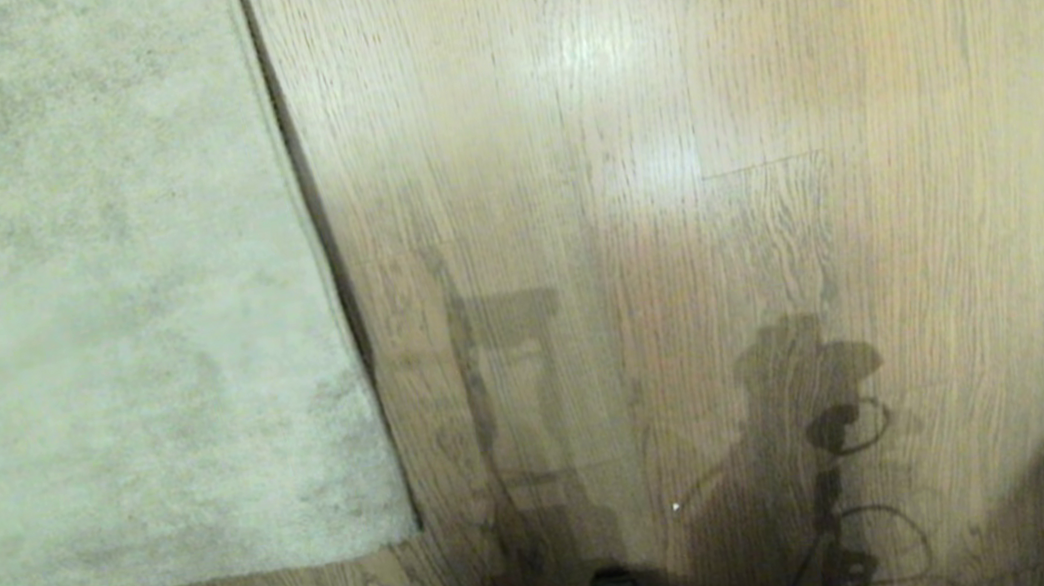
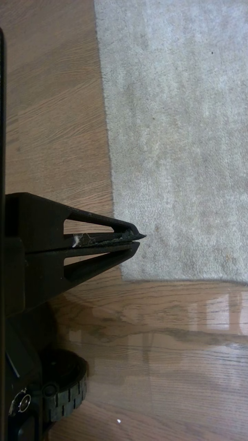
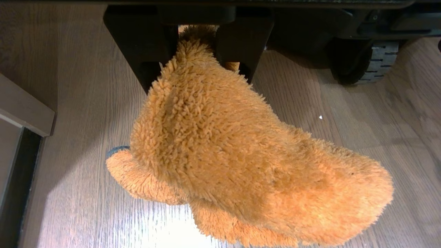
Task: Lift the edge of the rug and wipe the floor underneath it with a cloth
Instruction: Put down the rag
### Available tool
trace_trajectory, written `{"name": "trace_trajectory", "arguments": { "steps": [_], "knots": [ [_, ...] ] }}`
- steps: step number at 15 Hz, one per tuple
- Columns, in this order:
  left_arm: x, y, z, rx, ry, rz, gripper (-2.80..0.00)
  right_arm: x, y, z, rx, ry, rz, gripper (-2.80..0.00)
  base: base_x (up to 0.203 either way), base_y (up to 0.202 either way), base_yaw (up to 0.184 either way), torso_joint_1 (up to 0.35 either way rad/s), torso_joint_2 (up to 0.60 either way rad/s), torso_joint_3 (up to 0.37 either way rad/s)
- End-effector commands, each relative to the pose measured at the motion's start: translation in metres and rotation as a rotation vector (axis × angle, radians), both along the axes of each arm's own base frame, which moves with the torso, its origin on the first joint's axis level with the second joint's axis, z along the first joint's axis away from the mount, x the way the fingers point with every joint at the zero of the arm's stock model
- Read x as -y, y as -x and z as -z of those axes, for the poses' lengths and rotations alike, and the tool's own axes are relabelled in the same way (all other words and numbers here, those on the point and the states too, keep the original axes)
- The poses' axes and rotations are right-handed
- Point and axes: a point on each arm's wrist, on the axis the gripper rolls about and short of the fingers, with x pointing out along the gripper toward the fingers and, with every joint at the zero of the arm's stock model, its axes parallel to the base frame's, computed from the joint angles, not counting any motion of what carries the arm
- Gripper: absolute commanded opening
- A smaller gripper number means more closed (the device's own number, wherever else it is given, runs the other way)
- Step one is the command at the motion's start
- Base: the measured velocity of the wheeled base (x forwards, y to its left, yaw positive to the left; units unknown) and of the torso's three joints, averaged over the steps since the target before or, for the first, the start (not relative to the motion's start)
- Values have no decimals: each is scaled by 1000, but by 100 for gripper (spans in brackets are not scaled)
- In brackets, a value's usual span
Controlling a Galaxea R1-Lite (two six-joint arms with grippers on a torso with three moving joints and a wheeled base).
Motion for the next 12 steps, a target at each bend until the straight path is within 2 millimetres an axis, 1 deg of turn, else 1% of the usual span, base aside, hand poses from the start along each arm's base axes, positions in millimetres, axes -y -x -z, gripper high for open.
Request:
{"name": "trace_trajectory", "arguments": {
  "steps": [1, 5, 8, 10, 12],
  "knots": [
    [0, 0, 0, 0, 0, 0, -280, 0, -12, -10, -83, -1, -2, -280, 0, 0, 0, 0, 0, 0],
    [0, 0, 0, 0, 0, -1, -280, 0, -44, -39, -164, -5, 0, -280, 0, 0, 0, 0, 0, 0],
    [0, 0, 0, 0, 0, 0, -280, 0, -69, -61, -182, -26, -10, -280, 0, 0, 0, 0, 0, 0],
    [0, 0, 0, 0, 0, -1, -280, 0, -85, -72, -180, -46, -6, -280, 0, 0, 0, 0, 0, 0],
    [0, 0, 0, 0, 0, 0, -280, 1, -102, -78, -189, -56, 7, -280, 0, 0, 0, 0, 0, 0]
  ]
}}
